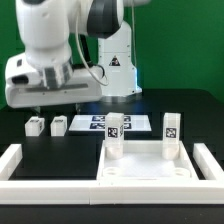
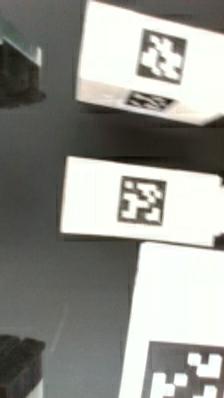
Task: Assemble square table
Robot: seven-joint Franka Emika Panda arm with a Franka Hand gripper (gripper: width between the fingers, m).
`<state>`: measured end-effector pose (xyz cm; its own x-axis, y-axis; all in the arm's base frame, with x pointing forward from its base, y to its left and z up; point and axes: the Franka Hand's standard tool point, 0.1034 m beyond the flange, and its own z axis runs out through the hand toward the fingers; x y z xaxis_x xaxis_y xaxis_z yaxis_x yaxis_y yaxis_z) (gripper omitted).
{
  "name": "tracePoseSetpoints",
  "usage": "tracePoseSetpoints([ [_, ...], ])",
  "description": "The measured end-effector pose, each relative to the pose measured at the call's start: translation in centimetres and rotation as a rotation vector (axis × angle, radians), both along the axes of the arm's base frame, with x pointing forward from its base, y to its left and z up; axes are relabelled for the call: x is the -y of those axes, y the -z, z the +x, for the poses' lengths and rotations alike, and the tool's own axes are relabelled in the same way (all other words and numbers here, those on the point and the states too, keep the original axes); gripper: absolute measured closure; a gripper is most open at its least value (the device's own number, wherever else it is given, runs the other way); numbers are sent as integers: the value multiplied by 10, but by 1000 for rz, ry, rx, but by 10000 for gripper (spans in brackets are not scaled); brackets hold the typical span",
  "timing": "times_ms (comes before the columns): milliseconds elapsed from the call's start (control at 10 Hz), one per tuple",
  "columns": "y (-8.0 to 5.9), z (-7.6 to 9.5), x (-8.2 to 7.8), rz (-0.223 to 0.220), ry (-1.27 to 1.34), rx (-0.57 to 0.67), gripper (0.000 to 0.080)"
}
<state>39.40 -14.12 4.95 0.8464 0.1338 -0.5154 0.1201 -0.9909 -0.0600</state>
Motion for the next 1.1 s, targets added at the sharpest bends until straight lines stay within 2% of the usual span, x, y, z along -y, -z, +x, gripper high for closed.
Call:
tracePoseSetpoints([
  [300, 3, -3, -8, 10, -15, -175, 150],
  [400, 9, -4, -7, 10, -11, -197, 150],
  [500, 14, -12, 1, 1, 9, -214, 150],
  [700, 23, -25, 3, -23, 42, -253, 150],
  [1100, 26, -25, 2, -19, 32, -267, 150],
])
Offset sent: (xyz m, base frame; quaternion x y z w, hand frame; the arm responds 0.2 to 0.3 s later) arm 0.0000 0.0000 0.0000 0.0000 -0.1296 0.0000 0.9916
